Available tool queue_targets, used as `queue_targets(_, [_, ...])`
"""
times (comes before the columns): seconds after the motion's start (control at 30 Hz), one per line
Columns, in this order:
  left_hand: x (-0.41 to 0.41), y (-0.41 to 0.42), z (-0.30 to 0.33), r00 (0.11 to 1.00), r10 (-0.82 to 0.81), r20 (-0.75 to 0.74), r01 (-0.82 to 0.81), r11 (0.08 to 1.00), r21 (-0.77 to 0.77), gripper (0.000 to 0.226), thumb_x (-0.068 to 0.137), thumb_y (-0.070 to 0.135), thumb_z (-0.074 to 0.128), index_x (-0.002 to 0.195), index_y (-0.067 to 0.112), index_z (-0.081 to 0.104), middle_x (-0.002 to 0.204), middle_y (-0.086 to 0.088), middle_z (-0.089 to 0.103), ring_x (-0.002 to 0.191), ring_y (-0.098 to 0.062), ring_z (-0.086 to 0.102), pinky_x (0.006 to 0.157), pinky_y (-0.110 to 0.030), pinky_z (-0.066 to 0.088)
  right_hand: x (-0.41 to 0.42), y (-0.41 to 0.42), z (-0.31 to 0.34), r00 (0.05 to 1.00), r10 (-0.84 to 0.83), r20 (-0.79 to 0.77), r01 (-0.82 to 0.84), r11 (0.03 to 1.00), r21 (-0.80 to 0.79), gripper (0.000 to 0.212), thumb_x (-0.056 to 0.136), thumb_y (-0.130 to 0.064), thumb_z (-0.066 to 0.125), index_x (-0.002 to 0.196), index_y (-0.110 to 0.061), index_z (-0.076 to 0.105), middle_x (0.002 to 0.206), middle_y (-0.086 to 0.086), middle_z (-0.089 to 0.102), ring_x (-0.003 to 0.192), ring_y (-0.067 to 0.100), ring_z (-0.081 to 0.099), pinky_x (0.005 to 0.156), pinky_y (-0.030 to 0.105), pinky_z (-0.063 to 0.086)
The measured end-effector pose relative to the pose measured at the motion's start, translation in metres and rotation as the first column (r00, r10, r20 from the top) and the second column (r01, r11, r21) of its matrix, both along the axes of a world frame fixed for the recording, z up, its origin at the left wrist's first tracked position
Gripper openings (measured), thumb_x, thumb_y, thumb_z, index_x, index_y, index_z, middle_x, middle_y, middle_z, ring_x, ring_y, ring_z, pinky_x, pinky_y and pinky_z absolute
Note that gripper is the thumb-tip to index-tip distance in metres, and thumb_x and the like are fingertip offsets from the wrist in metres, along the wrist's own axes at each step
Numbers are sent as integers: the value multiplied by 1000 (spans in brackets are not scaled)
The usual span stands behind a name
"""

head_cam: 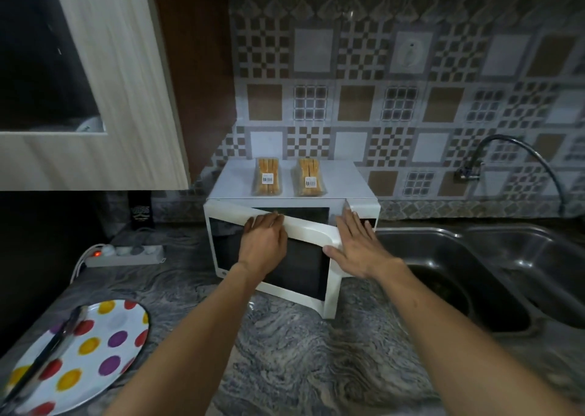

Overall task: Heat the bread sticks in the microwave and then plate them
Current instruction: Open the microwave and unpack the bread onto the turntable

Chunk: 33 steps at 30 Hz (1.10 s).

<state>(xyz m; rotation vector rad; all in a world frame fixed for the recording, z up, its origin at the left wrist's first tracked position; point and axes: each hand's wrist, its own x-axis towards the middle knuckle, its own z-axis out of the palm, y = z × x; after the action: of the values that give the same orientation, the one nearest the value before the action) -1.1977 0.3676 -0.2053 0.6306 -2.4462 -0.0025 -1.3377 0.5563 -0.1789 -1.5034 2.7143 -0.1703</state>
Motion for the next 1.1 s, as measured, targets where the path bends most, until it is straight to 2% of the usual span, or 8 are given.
queue_targets(0.27, [46, 14, 20, 1000, -3, 5, 2, 991, 137, 42, 99, 43, 41, 112, 16, 70, 119, -2, 68, 107, -23, 64, 103, -43, 44, 78, 30, -10, 998, 66, -24, -68, 994, -83, 76, 102, -59, 25, 159, -22, -8, 162, 0, -28, 149, 11, -25, 123, 38, -9])
queue_targets(0.37, [69, 17, 31, 1000, 12, 8, -14, 980, 198, 40, 97, 45, 46, 104, 16, 73, 104, -8, 72, 93, -29, 67, 87, -37, 53, 106, 37, -12, 988, 154, -34, -157, 981, -114, 71, 104, -56, 24, 160, -23, -4, 164, -7, -22, 150, 5, -19, 124, 38, -7])
queue_targets(0.43, [85, 16, 36, 999, 21, 29, -28, 969, 244, 38, 97, 42, 49, 107, 15, 74, 103, -12, 73, 94, -32, 67, 82, -37, 55, 125, 38, -12, 975, 217, -38, -221, 966, -136, 69, 104, -54, 25, 160, -24, 0, 164, -10, -16, 150, 2, -14, 125, 38, -4])
queue_targets(0.63, [132, -6, 36, 995, 79, 62, -99, 854, 511, 36, 92, 50, 55, 121, 32, 68, 117, -6, 70, 107, -26, 64, 93, -39, 53, 185, 23, -5, 929, 362, -74, -370, 916, -156, 67, 102, -51, 34, 160, -25, 12, 165, -13, -1, 150, -1, -1, 123, 29, -5])
queue_targets(0.73, [154, -16, 37, 995, 66, 73, -97, 802, 589, 37, 91, 53, 56, 121, 34, 67, 123, 0, 68, 116, -23, 61, 101, -43, 48, 208, 8, -3, 900, 430, -76, -436, 886, -158, 65, 103, -49, 33, 160, -24, 15, 165, -11, 6, 151, 0, 4, 123, 30, -3])
queue_targets(0.8, [167, -24, 38, 996, 60, 66, -89, 763, 641, 39, 89, 53, 60, 121, 33, 67, 128, 4, 66, 122, -20, 58, 105, -41, 45, 221, -4, -3, 882, 464, -77, -471, 868, -159, 62, 104, -46, 30, 160, -24, 18, 165, -9, 12, 151, 2, 7, 124, 31, -2])
queue_targets(0.93, [189, -37, 37, 995, 96, 28, -89, 722, 686, 37, 86, 52, 66, 116, 31, 71, 120, 4, 70, 118, -17, 60, 103, -36, 47, 246, -30, -4, 861, 502, -77, -507, 839, -197, 55, 106, -41, 27, 157, -21, 28, 163, -4, 25, 151, 5, 13, 125, 34, 6])
queue_targets(1.1, [207, -55, 41, 979, 193, 71, -185, 678, 711, 46, 81, 58, 69, 106, 20, 76, 107, -7, 73, 107, -26, 63, 97, -40, 51, 274, -60, -5, 855, 515, -68, -515, 825, -232, 52, 107, -41, 33, 155, -20, 35, 161, -3, 30, 150, 7, 19, 123, 26, 5])
